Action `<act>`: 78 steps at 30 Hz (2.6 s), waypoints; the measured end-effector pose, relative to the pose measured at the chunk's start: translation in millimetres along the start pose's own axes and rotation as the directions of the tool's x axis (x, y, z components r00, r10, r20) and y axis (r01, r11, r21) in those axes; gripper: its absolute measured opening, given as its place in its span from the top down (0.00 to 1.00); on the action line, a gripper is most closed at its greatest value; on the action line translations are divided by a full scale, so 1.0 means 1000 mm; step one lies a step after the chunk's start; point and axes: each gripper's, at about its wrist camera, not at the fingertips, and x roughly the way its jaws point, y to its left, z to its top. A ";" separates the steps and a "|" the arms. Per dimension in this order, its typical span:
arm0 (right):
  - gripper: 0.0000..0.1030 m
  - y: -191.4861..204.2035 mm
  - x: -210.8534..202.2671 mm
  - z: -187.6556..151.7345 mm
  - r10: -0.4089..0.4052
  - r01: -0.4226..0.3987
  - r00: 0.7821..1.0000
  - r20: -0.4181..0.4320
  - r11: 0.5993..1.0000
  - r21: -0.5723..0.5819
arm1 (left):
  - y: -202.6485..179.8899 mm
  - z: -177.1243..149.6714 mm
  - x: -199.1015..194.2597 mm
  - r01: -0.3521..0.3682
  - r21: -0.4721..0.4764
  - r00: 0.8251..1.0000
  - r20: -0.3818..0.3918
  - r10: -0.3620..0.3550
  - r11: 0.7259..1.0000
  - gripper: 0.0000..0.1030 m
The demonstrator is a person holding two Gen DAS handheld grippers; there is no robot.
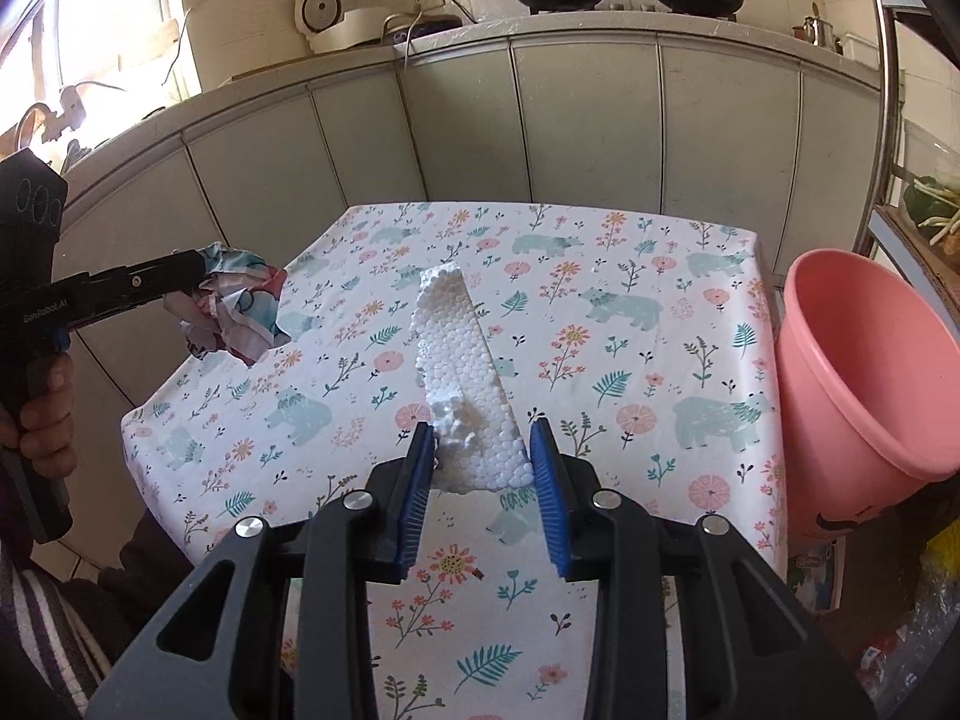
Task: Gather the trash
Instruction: 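Close the right tool on the white foam strip and lift it, then carry the wrapper and foam strip to the pink basin and release both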
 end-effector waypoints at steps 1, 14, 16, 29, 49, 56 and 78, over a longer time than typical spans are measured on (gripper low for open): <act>0.67 -0.001 -0.004 0.001 -0.004 0.004 1.000 0.012 1.000 0.006 | -0.003 0.003 0.000 0.006 0.008 1.000 0.007 -0.006 1.000 0.78; 0.67 -0.040 -0.047 0.009 -0.120 0.100 0.982 0.145 0.986 0.133 | -0.060 0.038 0.021 0.108 0.111 0.992 0.056 -0.114 0.988 0.78; 0.67 -0.047 -0.053 0.009 -0.142 0.117 0.977 0.162 0.981 0.154 | -0.071 0.045 0.027 0.129 0.126 0.989 0.061 -0.137 0.984 0.78; 0.67 -0.107 -0.084 0.012 -0.314 0.246 0.920 0.235 0.928 0.280 | -0.149 0.080 0.081 0.253 0.201 0.959 0.074 -0.272 0.946 0.78; 0.67 -0.193 -0.061 0.009 -0.436 0.332 0.883 0.171 0.840 0.428 | -0.238 0.087 0.199 0.288 0.252 0.955 0.002 -0.298 0.924 0.78; 0.67 -0.210 -0.049 0.002 -0.451 0.350 0.881 0.142 0.824 0.445 | -0.253 0.078 0.229 0.287 0.256 0.957 -0.034 -0.289 0.923 0.78; 0.56 -0.228 -0.032 -0.010 -0.463 0.384 0.884 0.071 0.803 0.456 | -0.267 0.058 0.264 0.266 0.281 0.963 -0.118 -0.242 0.922 0.60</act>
